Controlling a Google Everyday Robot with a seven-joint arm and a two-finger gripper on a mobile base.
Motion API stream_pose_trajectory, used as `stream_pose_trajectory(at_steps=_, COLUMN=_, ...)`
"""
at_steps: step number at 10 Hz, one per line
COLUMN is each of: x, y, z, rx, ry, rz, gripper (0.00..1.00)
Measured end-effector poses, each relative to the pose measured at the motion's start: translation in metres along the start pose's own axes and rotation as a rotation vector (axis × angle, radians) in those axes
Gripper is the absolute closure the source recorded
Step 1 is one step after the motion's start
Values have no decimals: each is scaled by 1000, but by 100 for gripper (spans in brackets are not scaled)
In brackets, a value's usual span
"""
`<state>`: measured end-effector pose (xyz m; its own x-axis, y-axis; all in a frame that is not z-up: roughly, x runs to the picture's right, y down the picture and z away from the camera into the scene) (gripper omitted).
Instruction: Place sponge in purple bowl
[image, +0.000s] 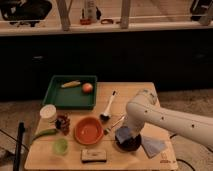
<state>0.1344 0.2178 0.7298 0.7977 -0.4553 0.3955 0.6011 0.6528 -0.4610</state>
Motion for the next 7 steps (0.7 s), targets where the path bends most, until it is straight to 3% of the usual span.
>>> stream_pose_trajectory(at_steps=7, x=-1, y=3, z=-14, rx=7, ry=-8, rz=-17, gripper=20)
